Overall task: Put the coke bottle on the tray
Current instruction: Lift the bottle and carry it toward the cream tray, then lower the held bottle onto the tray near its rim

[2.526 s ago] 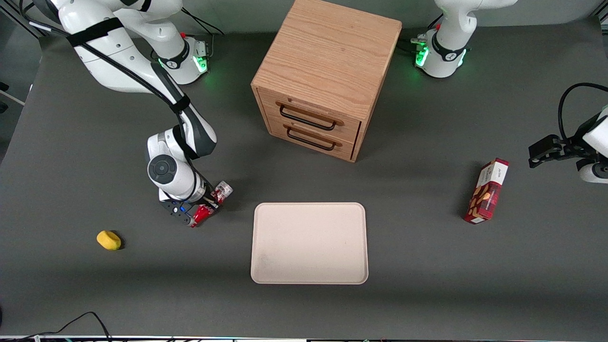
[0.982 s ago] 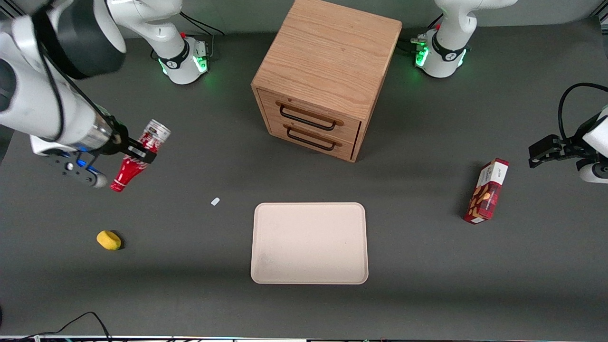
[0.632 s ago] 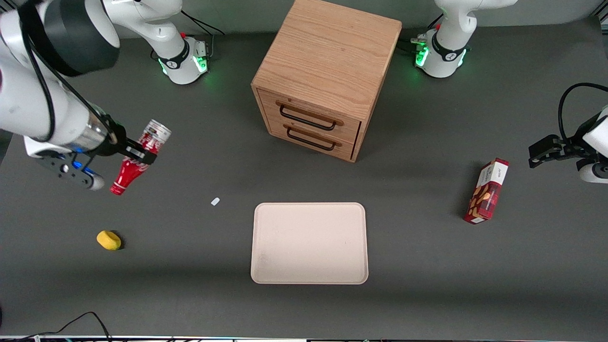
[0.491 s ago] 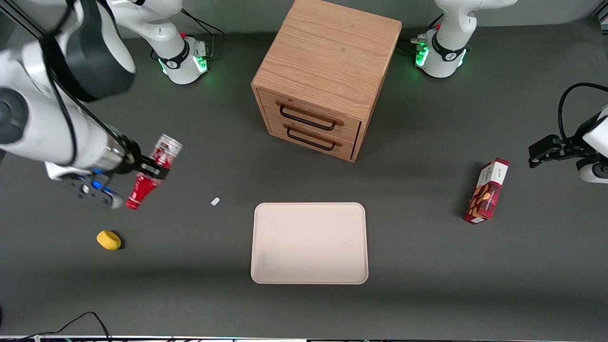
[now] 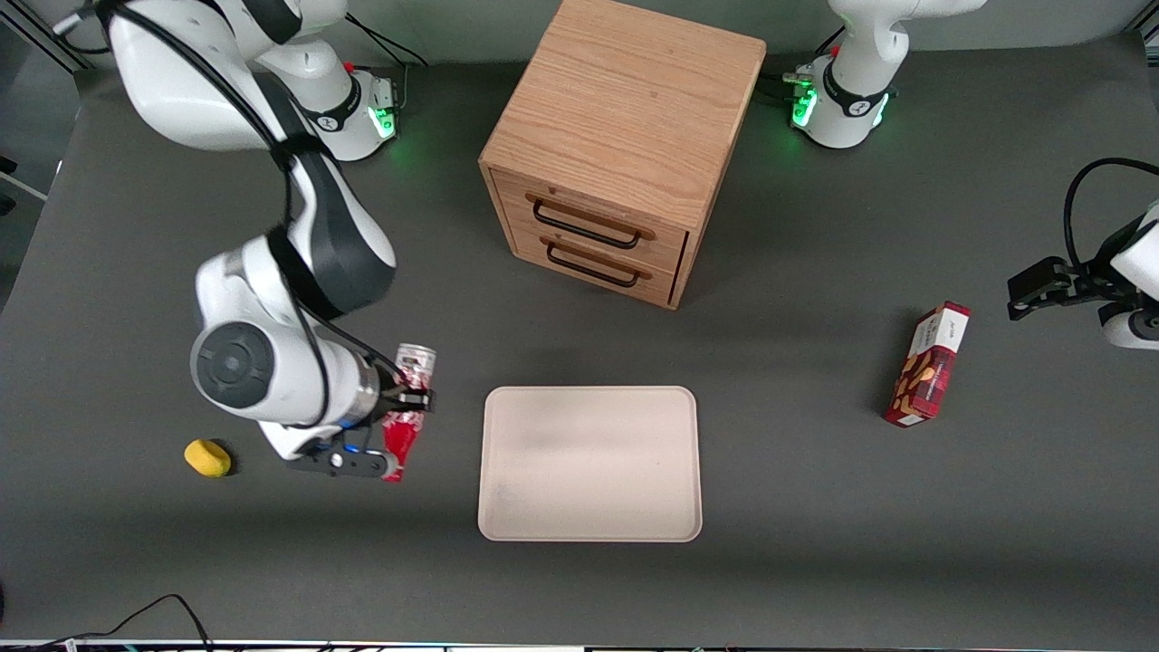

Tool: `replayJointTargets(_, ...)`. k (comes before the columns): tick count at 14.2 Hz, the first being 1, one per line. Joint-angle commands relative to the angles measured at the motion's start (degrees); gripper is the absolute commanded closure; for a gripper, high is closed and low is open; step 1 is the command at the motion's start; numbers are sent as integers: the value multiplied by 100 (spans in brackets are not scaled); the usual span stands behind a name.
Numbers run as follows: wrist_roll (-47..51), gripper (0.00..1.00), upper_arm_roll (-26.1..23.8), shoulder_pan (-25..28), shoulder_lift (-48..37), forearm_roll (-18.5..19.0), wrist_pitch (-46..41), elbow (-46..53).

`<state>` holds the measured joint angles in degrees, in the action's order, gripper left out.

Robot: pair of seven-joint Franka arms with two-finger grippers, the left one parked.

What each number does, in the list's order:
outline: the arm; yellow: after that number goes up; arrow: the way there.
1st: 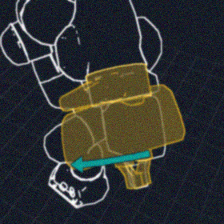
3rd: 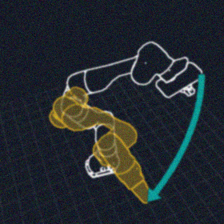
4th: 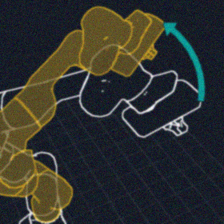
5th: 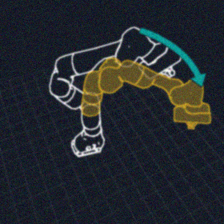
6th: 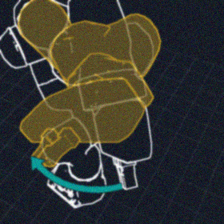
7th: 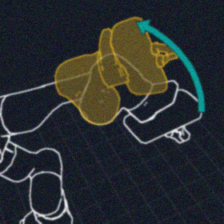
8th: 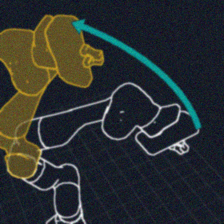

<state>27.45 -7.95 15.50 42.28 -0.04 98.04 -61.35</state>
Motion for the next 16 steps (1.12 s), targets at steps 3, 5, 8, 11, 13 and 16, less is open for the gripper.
replayJointTargets(3,-152,100,66,445,912,83,662,404)
replayJointTargets(5,-117,100,83,637,1185,162,891,404)
replayJointTargets(8,-126,100,154,743,1388,197,1155,404)
replayJointTargets(11,-134,100,154,762,1555,206,1568,404)
replayJointTargets(13,-143,100,250,770,1651,206,1831,404)
replayJointTargets(16,-143,100,303,770,1775,206,2079,404)
